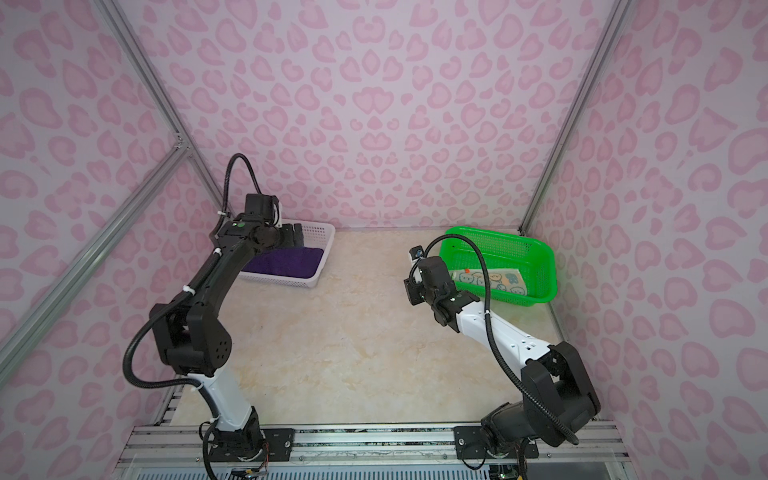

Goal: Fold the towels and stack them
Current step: 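Raise the left gripper from the basket while the right gripper reaches to the green basket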

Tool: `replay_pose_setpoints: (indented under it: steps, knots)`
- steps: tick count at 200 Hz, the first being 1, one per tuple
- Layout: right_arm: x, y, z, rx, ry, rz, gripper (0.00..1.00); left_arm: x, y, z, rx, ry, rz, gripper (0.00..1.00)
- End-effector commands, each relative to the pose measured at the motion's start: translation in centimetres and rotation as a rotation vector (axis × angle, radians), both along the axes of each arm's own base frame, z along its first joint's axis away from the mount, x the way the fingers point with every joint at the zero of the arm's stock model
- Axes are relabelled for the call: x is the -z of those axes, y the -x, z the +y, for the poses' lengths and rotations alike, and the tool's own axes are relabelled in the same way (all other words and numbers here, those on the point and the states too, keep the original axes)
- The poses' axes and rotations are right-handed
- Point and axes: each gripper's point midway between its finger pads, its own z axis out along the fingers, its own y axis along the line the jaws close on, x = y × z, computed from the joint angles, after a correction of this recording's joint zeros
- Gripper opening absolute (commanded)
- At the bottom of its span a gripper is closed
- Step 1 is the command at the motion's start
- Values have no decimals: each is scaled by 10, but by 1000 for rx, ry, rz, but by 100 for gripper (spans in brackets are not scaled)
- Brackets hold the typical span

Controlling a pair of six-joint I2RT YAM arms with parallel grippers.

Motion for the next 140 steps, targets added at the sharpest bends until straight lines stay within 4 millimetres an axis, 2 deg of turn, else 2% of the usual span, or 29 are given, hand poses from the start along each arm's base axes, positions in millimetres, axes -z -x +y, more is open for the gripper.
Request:
replay_pose_setpoints:
  steps: [1, 25, 41, 67, 70, 86, 109, 140]
  knots:
    - [-1, -6, -14, 38, 13, 6, 56, -17, 4, 0, 2, 9, -45, 98]
    - [-7, -24, -45, 156, 5, -6, 57, -17, 11, -8, 28, 21, -54, 98]
    - [-8, -40, -76, 266, -4, 2, 58, -18, 21, -24, 76, 41, -78, 98]
    - [-4, -69, -127, 435, -3, 26, 60, -23, 47, -69, 204, 103, -167, 98]
    - [-1, -72, -132, 447, -4, 34, 60, -15, 52, -75, 222, 107, -159, 98]
    - [11, -88, -154, 502, -14, 82, 62, -12, 72, -107, 308, 142, -192, 97]
    - [32, -107, -168, 511, -4, 160, 64, -2, 96, -146, 399, 187, -200, 98]
    - [61, -117, -166, 453, -2, 300, 64, 23, 122, -189, 496, 184, -157, 98]
